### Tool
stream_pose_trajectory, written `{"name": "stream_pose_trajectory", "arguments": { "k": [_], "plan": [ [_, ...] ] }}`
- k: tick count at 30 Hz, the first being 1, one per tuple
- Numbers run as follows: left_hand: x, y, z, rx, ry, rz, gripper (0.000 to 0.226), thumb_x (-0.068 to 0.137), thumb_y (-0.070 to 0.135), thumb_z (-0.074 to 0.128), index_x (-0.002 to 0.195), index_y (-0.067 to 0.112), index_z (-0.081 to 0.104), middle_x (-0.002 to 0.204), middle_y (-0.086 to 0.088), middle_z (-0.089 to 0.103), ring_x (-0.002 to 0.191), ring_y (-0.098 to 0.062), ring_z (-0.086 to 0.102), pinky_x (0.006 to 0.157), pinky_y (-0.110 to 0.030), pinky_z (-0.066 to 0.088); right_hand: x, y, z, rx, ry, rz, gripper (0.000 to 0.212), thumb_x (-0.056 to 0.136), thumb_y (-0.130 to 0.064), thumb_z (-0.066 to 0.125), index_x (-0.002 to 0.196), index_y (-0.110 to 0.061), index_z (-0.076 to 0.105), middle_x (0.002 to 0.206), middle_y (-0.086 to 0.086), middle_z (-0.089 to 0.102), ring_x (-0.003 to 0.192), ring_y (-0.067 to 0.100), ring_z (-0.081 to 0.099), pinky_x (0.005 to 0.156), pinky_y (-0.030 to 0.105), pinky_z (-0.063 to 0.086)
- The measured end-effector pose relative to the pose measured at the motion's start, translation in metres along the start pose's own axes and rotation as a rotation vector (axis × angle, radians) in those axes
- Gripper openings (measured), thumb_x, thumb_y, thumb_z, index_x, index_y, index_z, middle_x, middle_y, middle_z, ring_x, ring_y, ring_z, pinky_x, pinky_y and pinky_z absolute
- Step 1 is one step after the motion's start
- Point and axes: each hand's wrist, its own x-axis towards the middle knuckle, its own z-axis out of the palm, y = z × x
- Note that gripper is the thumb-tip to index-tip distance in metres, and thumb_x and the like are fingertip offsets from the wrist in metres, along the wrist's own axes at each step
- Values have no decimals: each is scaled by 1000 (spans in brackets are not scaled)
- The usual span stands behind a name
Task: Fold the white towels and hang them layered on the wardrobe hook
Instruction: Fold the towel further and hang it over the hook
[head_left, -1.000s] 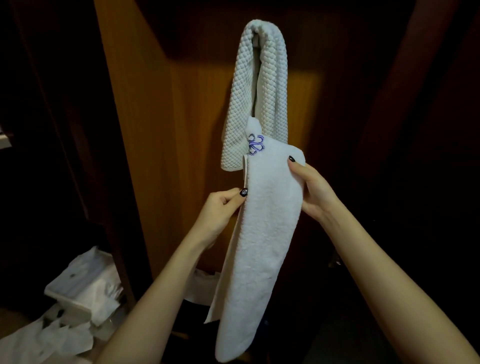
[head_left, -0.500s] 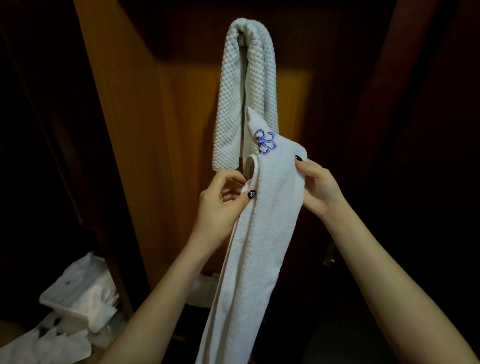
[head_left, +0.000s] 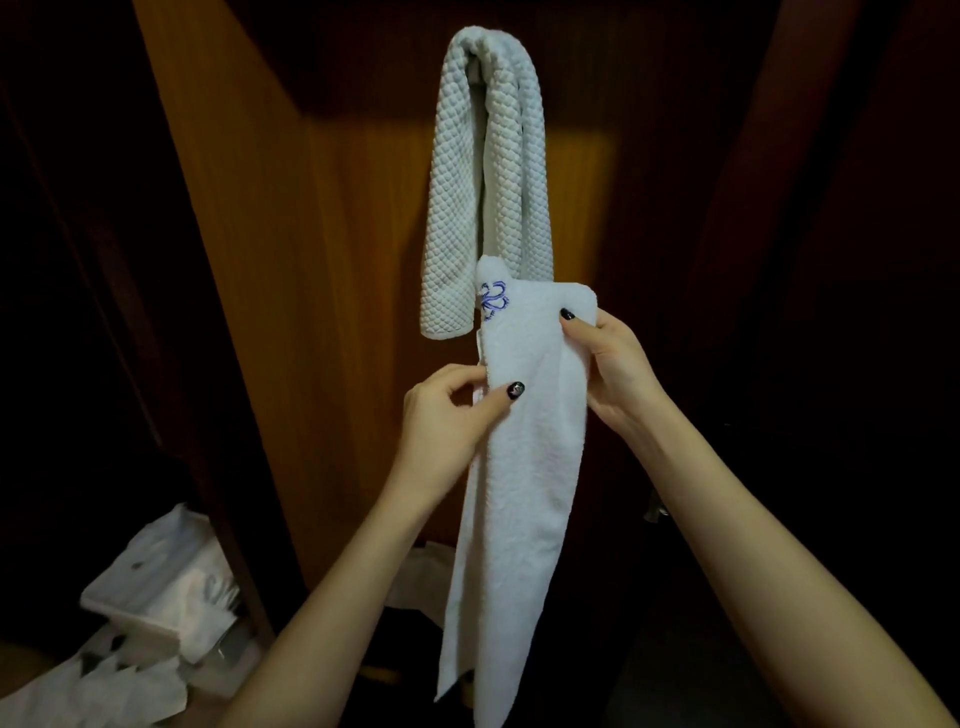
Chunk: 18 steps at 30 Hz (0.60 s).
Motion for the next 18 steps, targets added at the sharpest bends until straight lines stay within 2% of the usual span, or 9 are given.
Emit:
{"name": "stream_pose_trajectory", "arguments": {
  "k": [3, 5, 6, 8, 10, 12, 14, 16, 18],
  "plan": [
    [7, 0, 5, 48, 92, -20, 5, 81, 14, 77, 86, 16, 76, 81, 12, 71, 76, 4, 62, 71, -13, 45, -5, 2, -2, -143, -15, -64, 18, 97, -14, 58, 114, -11, 64, 106, 3, 74, 96, 16, 72, 74, 26, 57],
    [13, 2, 4, -53, 68, -42, 10, 84, 11, 75, 86, 20, 75, 81, 15, 73, 79, 3, 65, 73, -14, 46, -7, 3, -8, -293, -11, -105, 31, 97, -24, 62, 127, -19, 57, 120, -3, 69, 107, 12, 67, 80, 23, 56],
    [16, 4, 3, -119, 49, -51, 14, 85, 8, 73, 86, 21, 75, 80, 17, 73, 80, 5, 65, 73, -12, 47, -10, 4, -10, -326, 24, -79, 33, 95, -28, 64, 126, -21, 56, 119, -5, 68, 105, 11, 68, 78, 22, 55],
    [21, 7, 4, -205, 33, -72, 17, 85, 2, 71, 85, 19, 73, 77, 16, 73, 77, 5, 64, 71, -11, 47, -21, 12, -13, -338, 105, 38, 26, 93, -37, 65, 103, -13, 63, 94, -2, 68, 80, 18, 66, 63, 25, 47],
    [25, 7, 4, -201, 15, -99, 12, 86, 1, 69, 86, 13, 72, 80, 7, 71, 77, -1, 61, 72, -15, 47, -33, 28, -14, -400, 129, 130, 39, 92, -43, 63, 84, -5, 62, 78, 10, 60, 69, 21, 52, 61, 31, 36],
    [26, 4, 2, -160, -38, -109, 4, 88, 1, 67, 91, 2, 71, 86, -7, 66, 80, -10, 56, 74, -21, 45, -40, 36, -14, -338, 114, 149, 40, 94, -35, 63, 87, 5, 68, 85, 13, 69, 73, 22, 61, 65, 33, 45],
    [28, 1, -2, -132, -84, -112, 9, 89, 0, 65, 93, -8, 68, 88, -15, 59, 82, -17, 51, 76, -28, 42, -41, 33, -12, -125, 91, 139, 23, 96, -19, 59, 98, 0, 71, 96, 12, 75, 86, 22, 70, 74, 31, 55],
    [29, 2, -6, -115, -98, -106, 8, 90, 0, 64, 91, -8, 67, 87, -14, 58, 82, -18, 50, 76, -29, 40, -40, 29, -8, 78, 59, 147, 19, 98, -12, 53, 106, -5, 70, 101, 11, 75, 93, 21, 71, 80, 31, 56],
    [30, 2, -9, -94, -84, -98, 5, 90, 0, 65, 88, -3, 67, 83, -11, 58, 76, -11, 51, 72, -24, 41, -42, 34, -4, 75, -8, 153, 23, 101, -17, 49, 115, -13, 66, 111, 6, 73, 103, 20, 69, 87, 31, 56]
  ]
}}
